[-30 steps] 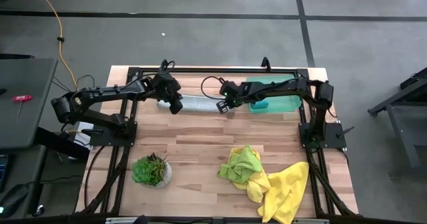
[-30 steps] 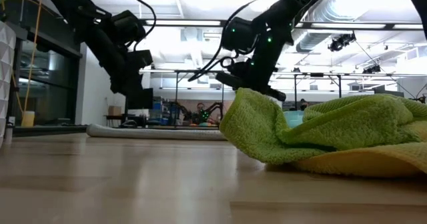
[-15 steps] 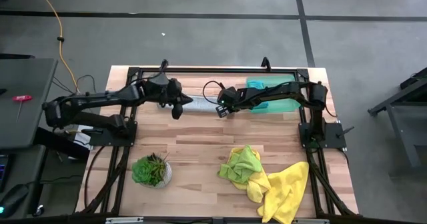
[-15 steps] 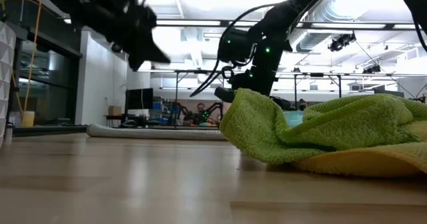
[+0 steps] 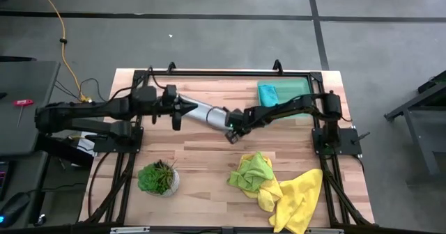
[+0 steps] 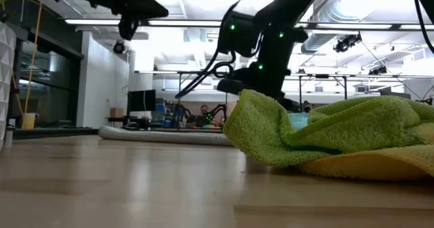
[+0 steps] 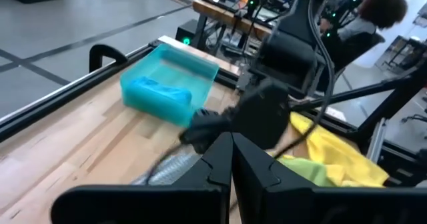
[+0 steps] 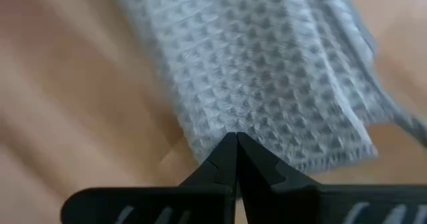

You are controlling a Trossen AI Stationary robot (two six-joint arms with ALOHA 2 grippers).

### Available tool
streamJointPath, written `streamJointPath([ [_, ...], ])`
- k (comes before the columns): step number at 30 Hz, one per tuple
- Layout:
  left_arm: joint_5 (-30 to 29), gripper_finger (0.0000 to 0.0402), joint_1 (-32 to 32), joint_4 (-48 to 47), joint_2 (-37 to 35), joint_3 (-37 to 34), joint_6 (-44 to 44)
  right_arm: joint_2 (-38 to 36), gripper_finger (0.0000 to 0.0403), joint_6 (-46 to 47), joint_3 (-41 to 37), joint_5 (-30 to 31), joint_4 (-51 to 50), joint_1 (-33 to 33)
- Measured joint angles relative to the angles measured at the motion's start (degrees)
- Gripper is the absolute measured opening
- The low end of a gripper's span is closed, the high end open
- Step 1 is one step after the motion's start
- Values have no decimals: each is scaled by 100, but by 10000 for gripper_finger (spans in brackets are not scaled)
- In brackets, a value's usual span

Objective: Fold microfiber towels
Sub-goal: Fold the gray towel

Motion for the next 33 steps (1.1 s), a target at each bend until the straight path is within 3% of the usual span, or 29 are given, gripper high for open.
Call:
streamJointPath([
  [7,-525,0,-478,-22,-44,0,-85,-74,0,155,4,-34,-449,477],
  [12,-577,0,-464,-66,-42,4,-186,-745,0,212,0,370,-940,491],
  [15,-579,0,-327,-566,-40,143,-184,-1220,0,291,-23,556,-1458,488],
  [18,-594,0,-98,-1469,58,353,-116,-1732,0,378,-431,181,-1345,491],
  [22,-595,0,388,-2339,256,409,350,-2508,0,1191,-1474,-146,-364,593],
  [27,-94,0,1232,-2884,896,415,1206,-3451,0,2674,-2819,-156,1868,829],
  [30,143,0,1643,-3035,1431,413,1606,-3673,1,3427,-3396,12,2973,951],
  [33,116,0,1886,-3034,1932,413,1774,-3665,17,4161,-3765,173,3308,1037],
])
